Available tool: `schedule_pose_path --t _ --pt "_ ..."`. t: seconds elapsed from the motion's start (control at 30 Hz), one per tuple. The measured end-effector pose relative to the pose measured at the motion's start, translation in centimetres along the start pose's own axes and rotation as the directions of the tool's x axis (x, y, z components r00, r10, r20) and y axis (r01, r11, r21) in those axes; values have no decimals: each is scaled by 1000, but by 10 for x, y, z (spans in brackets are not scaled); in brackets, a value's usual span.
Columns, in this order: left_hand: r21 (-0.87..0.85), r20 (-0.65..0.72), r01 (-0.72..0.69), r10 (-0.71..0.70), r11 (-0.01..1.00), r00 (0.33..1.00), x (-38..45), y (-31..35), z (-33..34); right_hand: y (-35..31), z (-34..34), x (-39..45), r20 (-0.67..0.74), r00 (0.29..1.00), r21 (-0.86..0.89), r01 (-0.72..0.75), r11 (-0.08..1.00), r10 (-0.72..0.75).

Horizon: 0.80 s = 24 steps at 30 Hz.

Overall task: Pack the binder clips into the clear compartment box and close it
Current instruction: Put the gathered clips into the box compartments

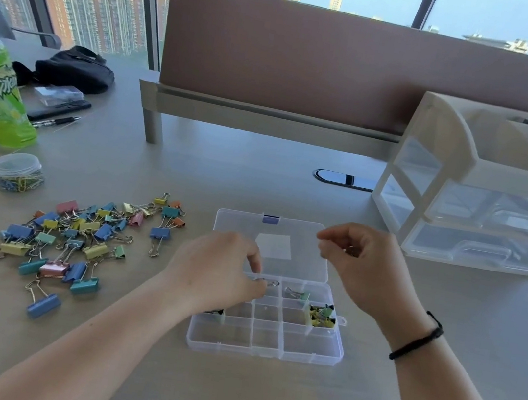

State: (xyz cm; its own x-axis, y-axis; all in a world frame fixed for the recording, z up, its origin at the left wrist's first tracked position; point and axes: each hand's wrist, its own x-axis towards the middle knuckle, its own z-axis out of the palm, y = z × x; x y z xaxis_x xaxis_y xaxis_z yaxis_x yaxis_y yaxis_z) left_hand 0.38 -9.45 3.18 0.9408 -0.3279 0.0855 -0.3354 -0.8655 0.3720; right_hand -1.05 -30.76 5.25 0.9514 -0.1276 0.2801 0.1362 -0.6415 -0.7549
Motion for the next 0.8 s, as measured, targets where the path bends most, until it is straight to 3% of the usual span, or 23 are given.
schedule_pose_path --t 0.27,0.53,0.8 --pt "-3 39 108 -108 994 993 10 14 1 -5 11 -11 331 940 -356 46 933 80" --pt "-49 -25 152 -153 987 988 8 15 7 -11 21 -8 232 959 -633 24 774 160" --pt "-104 8 135 -135 985 991 7 8 5 -21 32 -9 163 969 -681 -26 732 186"
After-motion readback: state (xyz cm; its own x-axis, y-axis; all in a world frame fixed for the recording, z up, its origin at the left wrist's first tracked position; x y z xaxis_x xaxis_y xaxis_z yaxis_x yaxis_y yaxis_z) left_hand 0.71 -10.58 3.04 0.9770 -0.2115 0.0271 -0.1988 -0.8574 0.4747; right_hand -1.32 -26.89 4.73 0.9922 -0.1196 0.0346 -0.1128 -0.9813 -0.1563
